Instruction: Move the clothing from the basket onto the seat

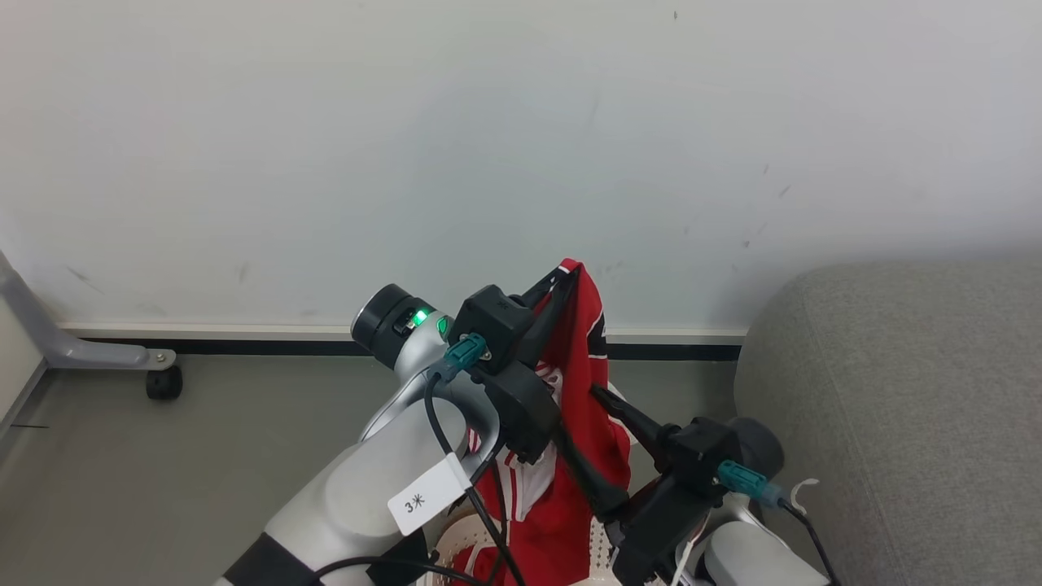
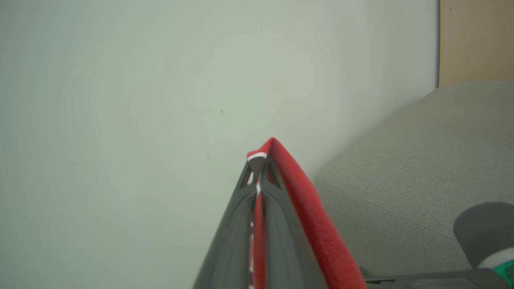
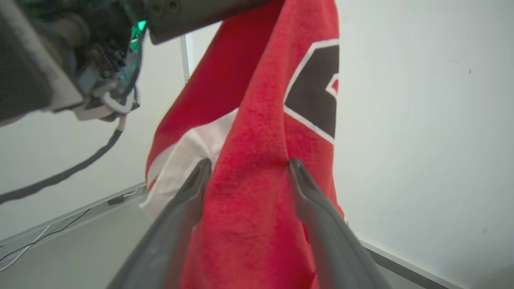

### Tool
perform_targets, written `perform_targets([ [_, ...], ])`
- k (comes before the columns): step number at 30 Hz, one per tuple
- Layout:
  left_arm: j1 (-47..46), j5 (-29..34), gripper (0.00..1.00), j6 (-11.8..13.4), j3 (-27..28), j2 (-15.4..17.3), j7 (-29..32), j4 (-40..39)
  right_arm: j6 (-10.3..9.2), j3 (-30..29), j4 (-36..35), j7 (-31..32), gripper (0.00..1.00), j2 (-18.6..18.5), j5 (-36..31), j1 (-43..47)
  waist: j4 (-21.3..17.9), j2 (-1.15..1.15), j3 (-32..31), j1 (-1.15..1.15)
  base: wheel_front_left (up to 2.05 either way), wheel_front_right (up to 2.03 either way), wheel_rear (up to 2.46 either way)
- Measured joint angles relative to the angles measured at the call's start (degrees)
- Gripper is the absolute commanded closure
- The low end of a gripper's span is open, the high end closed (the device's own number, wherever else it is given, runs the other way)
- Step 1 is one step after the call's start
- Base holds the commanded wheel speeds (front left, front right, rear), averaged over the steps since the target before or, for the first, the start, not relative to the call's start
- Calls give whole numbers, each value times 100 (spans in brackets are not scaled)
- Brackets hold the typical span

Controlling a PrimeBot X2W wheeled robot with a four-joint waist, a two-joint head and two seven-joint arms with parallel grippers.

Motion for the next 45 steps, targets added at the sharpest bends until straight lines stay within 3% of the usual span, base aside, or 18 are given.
perform_targets([
  [1, -5, -27, 100, 1, -18, 1, 0, -4, 0, 45, 76, 1, 53, 0, 76, -87, 9, 0, 3, 0, 0, 0, 0],
  [2, -15, -58, 100, 8, -34, 1, 0, -9, 0, 90, 140, 0, 57, 0, 147, -162, 16, 0, 7, 0, 0, 0, 0],
  [3, -30, -120, 100, 9, -51, 0, 0, -14, -1, 144, 226, 1, 85, -2, 188, -236, 24, 0, 12, 0, 0, 0, 0],
  [4, -44, -155, 100, 22, -65, 0, 0, -21, -7, 190, 288, 0, 100, -2, 214, -292, 30, 0, 18, 0, 0, 0, 0],
  [16, -34, -275, 100, 131, 3, -2, -1, 146, -26, 271, 821, 1, 100, -1, 531, -642, -94, 0, 93, 0, 0, 0, 0],
  [17, -14, -282, 84, 153, 32, 1, -1, 162, -27, 211, 860, 1, 100, -2, 531, -669, -123, 0, 98, 0, 0, 0, 0],
  [18, 15, -293, 60, 153, 59, 1, -1, 175, -26, 149, 893, 1, 100, -2, 531, -697, -153, 0, 102, 0, 0, 0, 0],
  [19, 54, -319, 25, 153, 86, 1, -1, 187, -27, 99, 928, 1, 100, -3, 531, -720, -186, 0, 106, 0, 0, 0, 0],
  [20, 92, -331, 0, 153, 107, 1, -1, 200, -27, 59, 955, 1, 100, -4, 531, -737, -219, 0, 109, 0, 0, 0, 0],
  [25, 291, -393, 0, 159, 182, 31, -2, 229, -57, -129, 964, 1, 100, -115, 531, -821, -414, 0, 123, 0, 0, 0, 0],
  [45, 1217, -558, 0, 253, 288, 35, -9, -248, -409, -725, 246, 1, 100, -1385, 349, -865, -1652, 0, 128, 0, 0, 0, 0],
])
